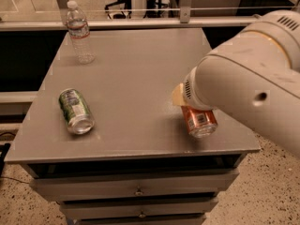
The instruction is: Place coke can upright
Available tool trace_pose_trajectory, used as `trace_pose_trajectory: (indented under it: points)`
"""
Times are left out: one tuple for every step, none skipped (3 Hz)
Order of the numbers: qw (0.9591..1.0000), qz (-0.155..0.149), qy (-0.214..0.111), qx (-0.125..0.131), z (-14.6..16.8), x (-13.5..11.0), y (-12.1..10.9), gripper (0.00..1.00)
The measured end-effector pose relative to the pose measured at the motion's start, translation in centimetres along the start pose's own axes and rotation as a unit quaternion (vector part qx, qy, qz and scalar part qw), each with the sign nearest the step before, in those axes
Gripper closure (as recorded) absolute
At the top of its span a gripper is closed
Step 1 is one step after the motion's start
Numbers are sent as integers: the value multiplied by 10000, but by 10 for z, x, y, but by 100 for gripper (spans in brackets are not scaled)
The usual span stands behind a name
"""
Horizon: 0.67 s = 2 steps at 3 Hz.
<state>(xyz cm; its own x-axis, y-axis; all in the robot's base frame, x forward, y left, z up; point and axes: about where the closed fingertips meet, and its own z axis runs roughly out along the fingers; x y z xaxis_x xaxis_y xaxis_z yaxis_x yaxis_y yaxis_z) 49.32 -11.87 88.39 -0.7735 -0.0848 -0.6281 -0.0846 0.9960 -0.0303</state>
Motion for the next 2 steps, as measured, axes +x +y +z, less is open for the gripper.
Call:
trace_pose_trajectory:
  points:
    - [9947,-75,-932,-420,-27,-32,-28,100]
    - [9815,100,-1722,-828,-37,-73,-46,100]
